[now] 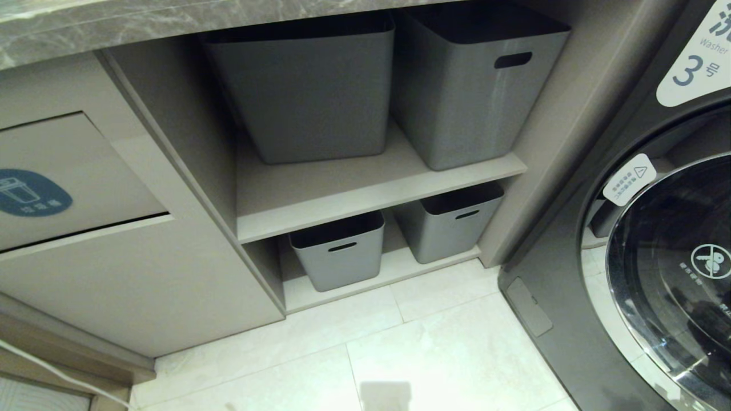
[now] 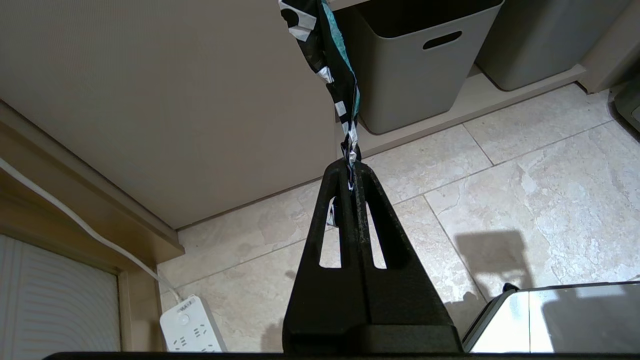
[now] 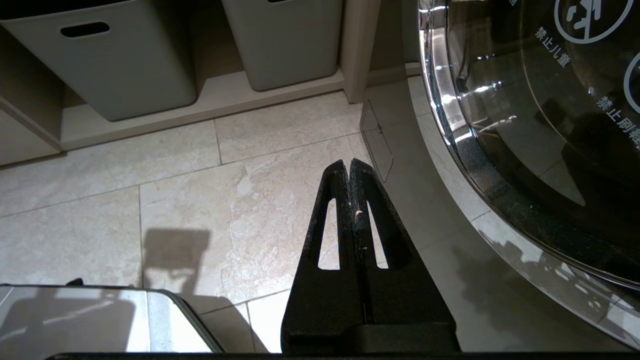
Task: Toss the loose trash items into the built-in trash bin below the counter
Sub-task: Put the garbage in the trash can
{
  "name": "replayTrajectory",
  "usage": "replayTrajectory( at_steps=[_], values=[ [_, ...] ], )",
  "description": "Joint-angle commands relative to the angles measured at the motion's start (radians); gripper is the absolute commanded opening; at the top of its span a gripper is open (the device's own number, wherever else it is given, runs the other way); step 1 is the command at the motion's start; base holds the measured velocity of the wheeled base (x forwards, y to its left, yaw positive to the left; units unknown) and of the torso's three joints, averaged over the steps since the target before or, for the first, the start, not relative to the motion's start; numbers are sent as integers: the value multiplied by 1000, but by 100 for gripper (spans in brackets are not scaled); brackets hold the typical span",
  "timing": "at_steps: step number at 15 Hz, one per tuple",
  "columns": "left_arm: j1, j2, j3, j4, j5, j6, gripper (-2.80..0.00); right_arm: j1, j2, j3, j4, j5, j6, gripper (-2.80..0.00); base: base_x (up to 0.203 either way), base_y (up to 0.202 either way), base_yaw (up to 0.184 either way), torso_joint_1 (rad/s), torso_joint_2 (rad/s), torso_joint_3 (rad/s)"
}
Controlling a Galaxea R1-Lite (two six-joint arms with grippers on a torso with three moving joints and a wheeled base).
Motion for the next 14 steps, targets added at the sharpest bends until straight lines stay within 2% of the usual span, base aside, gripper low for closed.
replayTrajectory(
  at_steps=[1,4,14],
  values=[
    [0,0,0,-1,0,-5,-280,0,0,0,0,1,0,-280,0,0,0,0,0,0],
    [0,0,0,-3,9,-66,-280,0,0,0,0,1,0,-280,0,0,0,0,0,0],
    [0,0,0,-5,9,-68,-280,0,0,0,0,1,0,-280,0,0,0,0,0,0]
  ],
)
